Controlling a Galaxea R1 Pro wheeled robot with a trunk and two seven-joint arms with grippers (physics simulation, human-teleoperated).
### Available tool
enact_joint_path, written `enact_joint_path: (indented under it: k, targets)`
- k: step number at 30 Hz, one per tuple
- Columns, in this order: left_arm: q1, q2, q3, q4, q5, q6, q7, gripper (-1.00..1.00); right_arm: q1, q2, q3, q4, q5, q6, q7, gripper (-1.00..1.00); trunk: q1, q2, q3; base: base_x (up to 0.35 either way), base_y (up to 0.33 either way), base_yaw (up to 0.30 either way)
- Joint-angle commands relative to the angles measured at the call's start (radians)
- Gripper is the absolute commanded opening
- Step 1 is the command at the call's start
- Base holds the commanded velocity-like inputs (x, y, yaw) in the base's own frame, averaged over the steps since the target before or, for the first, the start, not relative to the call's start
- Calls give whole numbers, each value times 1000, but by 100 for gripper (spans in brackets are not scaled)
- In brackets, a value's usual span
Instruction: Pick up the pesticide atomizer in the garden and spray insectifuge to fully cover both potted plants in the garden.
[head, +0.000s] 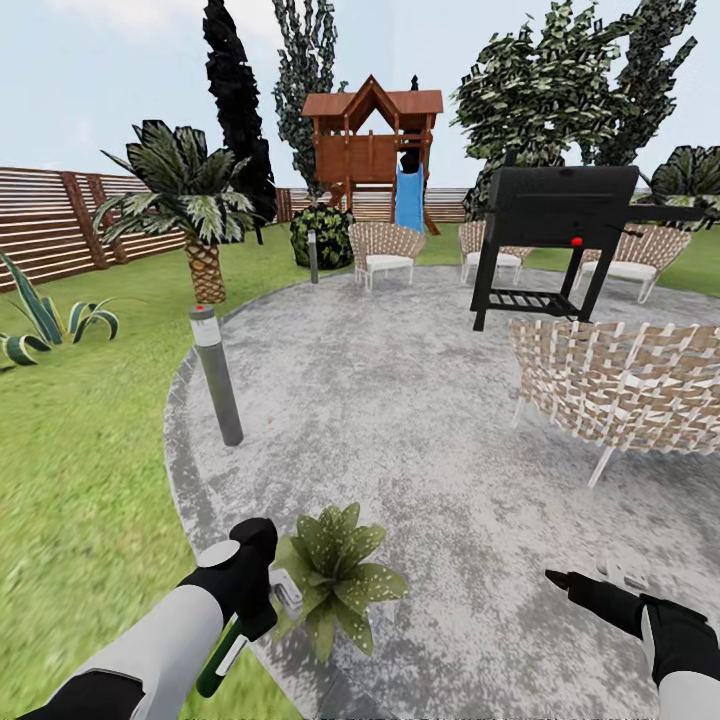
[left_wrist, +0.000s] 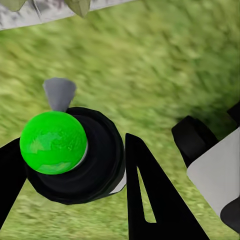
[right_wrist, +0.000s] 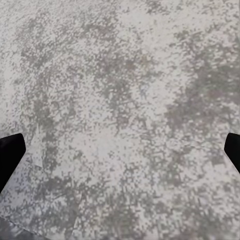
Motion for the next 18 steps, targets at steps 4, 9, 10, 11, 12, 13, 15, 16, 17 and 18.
enact_joint_path:
  k: [4, 9, 10, 11, 12, 13, 15, 16, 17, 18]
  targets:
    - [0, 0, -2, -2, -7, 5, -11, -100, -1, 1, -6, -2, 9, 3, 9, 100, 0, -1, -1, 0, 0, 0]
    - [0, -5, -5, -2, -6, 4, -9, -100, -2, 1, -6, -2, 9, 3, 9, 100, 0, -1, -2, 0, 0, 0]
    - [0, -11, -5, -3, -5, 3, -9, -100, -2, 1, -6, -2, 9, 3, 9, 100, 0, -1, -2, 0, 0, 0]
    - [0, -18, -5, -3, -5, 3, -9, -100, -2, 1, -6, -2, 9, 3, 9, 100, 0, -1, -2, 0, 0, 0]
    - [0, -21, -5, -2, -5, 3, -10, -100, -1, 0, -6, -2, 9, 3, 9, 100, 0, -1, -2, 0, 0, 0]
    - [0, -28, -5, -1, -4, 3, -10, -100, -1, 1, -6, -2, 9, 3, 9, 100, 0, -1, -2, 0, 0, 0]
    - [0, -41, -5, 1, -3, 3, -12, -100, -1, 1, -6, -2, 9, 3, 9, 100, 0, -1, -2, 0, 0, 0]
    - [0, -44, -5, 1, -2, 3, -12, -100, -1, 2, -6, -2, 9, 3, 9, 100, 0, -1, -2, 0, 0, 0]
    - [0, -46, -5, 2, -2, 3, -12, -100, -1, 2, -6, -2, 9, 3, 9, 100, 0, -1, -2, 0, 0, 0]
    - [0, -47, -5, 2, -2, 3, -12, -100, -1, 2, -5, -2, 9, 3, 9, 100, 0, -1, -2, 0, 0, 0]
